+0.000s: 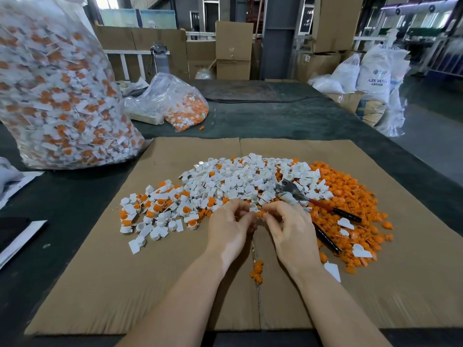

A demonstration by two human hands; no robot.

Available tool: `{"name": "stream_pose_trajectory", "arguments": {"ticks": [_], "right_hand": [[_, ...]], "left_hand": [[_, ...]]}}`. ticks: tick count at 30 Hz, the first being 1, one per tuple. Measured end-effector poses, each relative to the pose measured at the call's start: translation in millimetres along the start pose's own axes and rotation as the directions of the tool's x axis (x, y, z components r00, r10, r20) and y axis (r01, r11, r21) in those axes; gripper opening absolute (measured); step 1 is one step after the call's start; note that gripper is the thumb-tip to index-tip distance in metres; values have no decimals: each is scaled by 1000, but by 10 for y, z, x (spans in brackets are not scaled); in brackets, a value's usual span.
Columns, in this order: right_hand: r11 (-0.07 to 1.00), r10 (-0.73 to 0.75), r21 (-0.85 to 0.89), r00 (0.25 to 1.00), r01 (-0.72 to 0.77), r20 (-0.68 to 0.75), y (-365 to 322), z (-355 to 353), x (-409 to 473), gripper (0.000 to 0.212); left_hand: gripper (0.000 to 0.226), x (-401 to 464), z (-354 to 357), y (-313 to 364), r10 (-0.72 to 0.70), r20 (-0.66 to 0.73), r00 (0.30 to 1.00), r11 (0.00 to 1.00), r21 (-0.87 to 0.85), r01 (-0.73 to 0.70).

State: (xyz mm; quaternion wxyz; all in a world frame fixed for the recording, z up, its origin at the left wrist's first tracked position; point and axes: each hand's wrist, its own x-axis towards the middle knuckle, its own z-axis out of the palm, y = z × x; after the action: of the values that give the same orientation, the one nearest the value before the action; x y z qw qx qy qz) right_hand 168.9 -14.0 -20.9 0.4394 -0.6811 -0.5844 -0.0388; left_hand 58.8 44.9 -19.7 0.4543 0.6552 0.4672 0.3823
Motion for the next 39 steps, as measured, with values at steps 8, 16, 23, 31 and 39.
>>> {"name": "stream_pose_trajectory", "arguments": {"ticks": [8,16,23,31,39], "right_hand": [[995,-39,-95,999,36,-37,-29,14,-21,13],[998,-48,-29,999,48,-8,-27,-2,-18,4],[996,-53,74,998,51,19,-19,-32,-7,30],[993,-75,97,996,69,58,3,-31,15,26],[993,-98,75,995,95,27,4,-29,15,23]], "left_hand": [[7,-45,-3,-15,47,62,997,999,-28,-46],[4,-52,-18,27,29,75,997,996,-83,-23],[16,-53,-46,20,23,72,997,984,-178,-10],[15,-60,-70,20,63,78,995,991,-120,-54],[13,-49,-56,8,47,64,997,991,-130,-38]]}}
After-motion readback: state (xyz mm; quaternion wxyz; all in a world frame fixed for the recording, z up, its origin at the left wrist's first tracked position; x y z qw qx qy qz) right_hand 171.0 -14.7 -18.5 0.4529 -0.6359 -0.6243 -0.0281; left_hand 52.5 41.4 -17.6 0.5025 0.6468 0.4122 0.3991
